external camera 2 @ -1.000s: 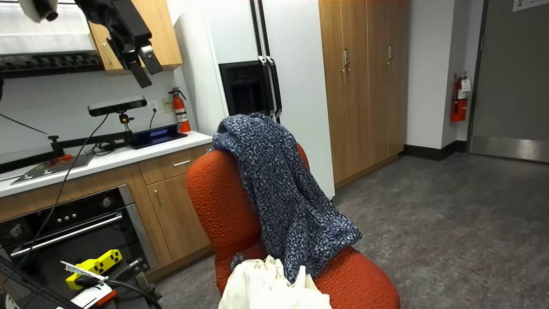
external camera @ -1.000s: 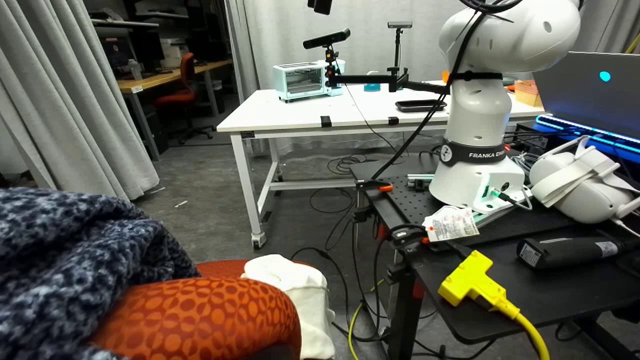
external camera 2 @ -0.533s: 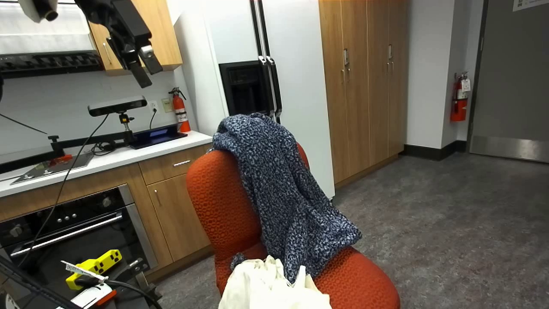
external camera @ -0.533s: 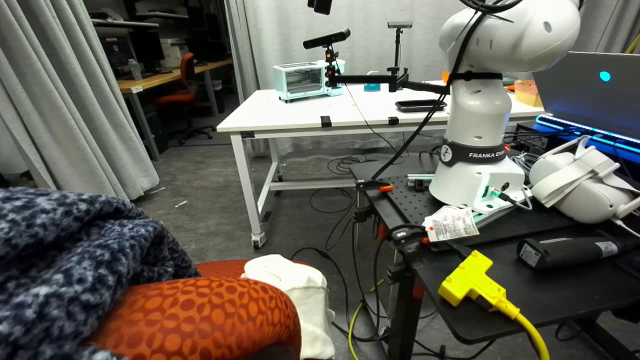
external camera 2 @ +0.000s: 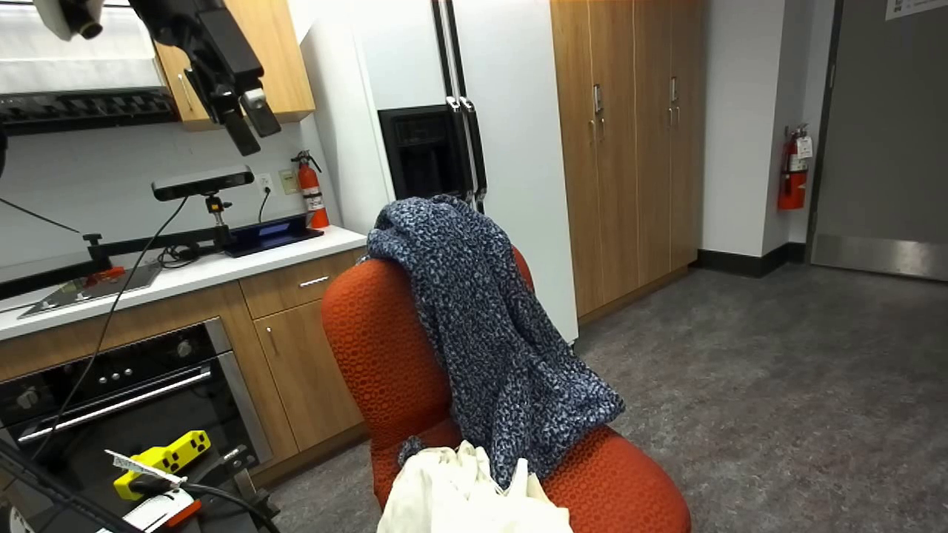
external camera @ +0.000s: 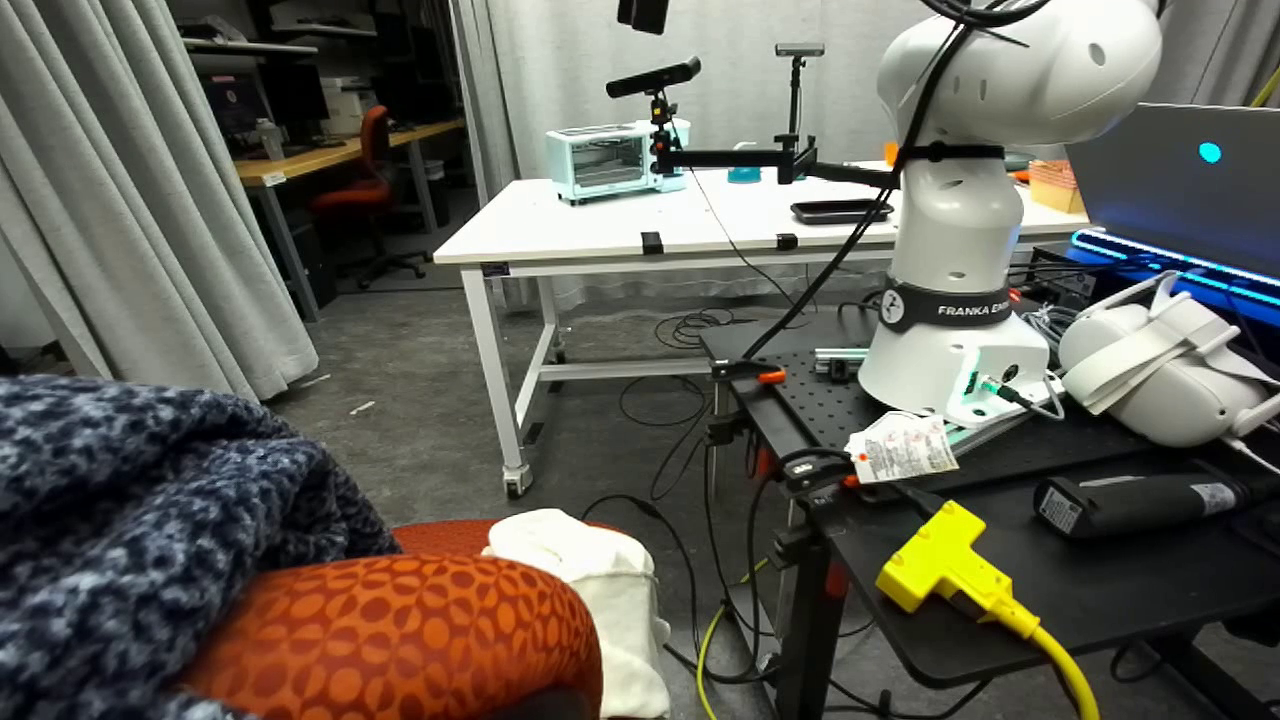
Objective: Pick up the cloth from the chair back and put it on the sitting base of the chair.
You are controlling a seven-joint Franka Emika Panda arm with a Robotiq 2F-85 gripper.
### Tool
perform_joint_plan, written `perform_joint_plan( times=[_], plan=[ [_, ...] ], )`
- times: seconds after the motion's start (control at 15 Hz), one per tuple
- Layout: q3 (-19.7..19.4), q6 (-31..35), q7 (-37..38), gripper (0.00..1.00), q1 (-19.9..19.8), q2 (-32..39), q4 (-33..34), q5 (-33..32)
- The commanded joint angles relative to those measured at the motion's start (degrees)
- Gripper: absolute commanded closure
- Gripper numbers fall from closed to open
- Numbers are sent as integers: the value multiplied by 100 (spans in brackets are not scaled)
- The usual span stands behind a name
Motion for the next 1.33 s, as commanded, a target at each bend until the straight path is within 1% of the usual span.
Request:
perform_joint_plan(
  times=[0.0, 0.33, 0.4, 0.8, 1.07, 1.27],
  plan=[
    [-172, -356, -127, 0, 171, 72, 132, 285],
    [-327, -780, -260, 0, 288, 146, 228, 670],
    [-165, -484, -116, 0, 146, 76, 64, 460],
    [-215, -588, -158, 0, 184, 78, 87, 541],
    [-393, -1099, -591, 0, 328, 208, 249, 581],
    [-431, -1227, -809, 0, 331, 233, 256, 591]
  ],
)
